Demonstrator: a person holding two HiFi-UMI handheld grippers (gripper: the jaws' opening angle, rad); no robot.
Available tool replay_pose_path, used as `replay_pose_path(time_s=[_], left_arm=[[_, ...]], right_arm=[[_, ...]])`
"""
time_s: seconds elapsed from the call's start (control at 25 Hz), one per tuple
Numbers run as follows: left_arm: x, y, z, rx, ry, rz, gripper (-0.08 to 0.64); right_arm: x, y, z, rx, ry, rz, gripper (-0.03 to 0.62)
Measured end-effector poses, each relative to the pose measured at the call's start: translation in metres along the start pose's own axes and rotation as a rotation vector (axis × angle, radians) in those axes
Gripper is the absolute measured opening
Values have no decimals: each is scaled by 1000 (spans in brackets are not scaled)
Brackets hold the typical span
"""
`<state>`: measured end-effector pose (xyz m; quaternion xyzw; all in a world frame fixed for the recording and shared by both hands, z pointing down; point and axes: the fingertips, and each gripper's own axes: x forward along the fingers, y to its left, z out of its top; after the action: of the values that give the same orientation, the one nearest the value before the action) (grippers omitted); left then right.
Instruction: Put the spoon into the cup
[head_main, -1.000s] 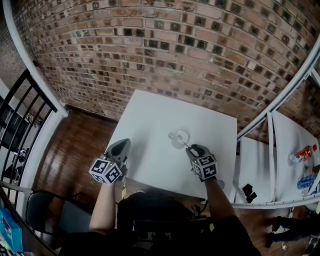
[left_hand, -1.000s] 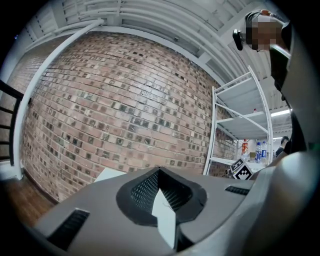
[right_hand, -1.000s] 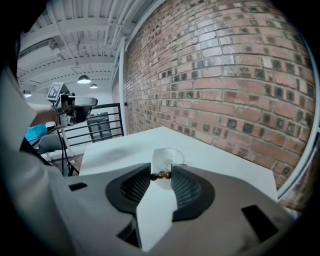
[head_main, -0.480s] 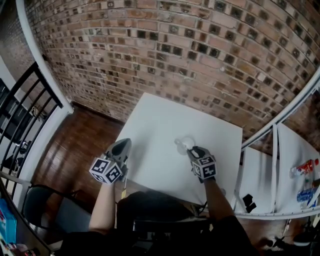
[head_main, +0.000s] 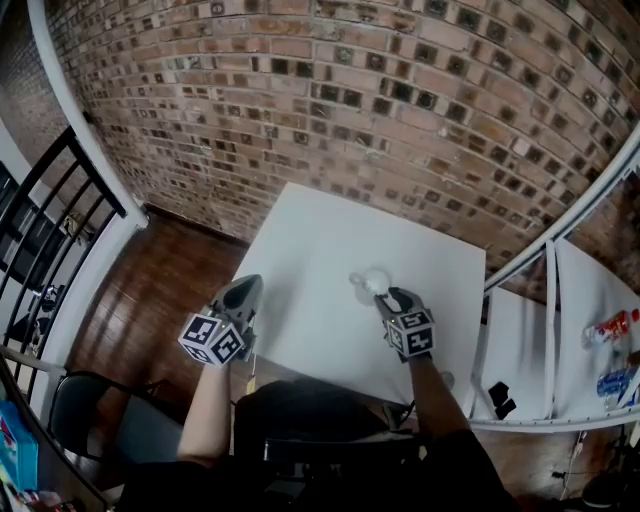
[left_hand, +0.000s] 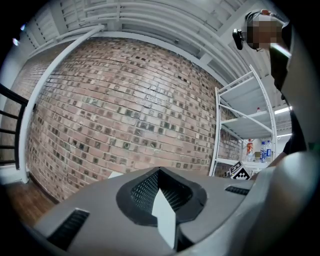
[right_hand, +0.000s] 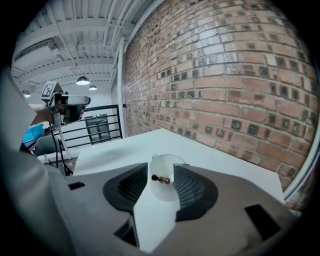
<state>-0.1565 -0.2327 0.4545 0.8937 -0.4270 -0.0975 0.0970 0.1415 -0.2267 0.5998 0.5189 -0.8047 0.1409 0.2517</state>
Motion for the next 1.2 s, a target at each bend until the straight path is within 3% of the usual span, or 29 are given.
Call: replay_pose_path(time_s=[0.16, 0.24, 0.4, 0.48, 0.6, 0.96, 1.2], left_arm=[[0, -4, 0, 9, 5, -15, 3], [1, -6, -1, 11, 6, -22, 3], [10, -17, 1, 14, 1, -62, 3], [15, -26, 0, 13, 4, -85, 3], [24, -37, -5, 13, 24, -124, 3], [43, -62, -13, 9, 46, -206, 3], [48, -68, -15, 12, 45, -223, 3]], right_arm=[[-20, -4, 5, 37, -56, -30, 166], [-36, -11, 7, 62, -98, -61, 132], [-79, -38, 23, 108, -222, -172, 72], [-105, -51, 30, 147, -297, -232, 5], [-135, -65, 30, 206, -350, -291, 3], [-180, -79, -1, 266, -355, -401, 2], [-187, -80, -10, 263, -340, -422, 2]])
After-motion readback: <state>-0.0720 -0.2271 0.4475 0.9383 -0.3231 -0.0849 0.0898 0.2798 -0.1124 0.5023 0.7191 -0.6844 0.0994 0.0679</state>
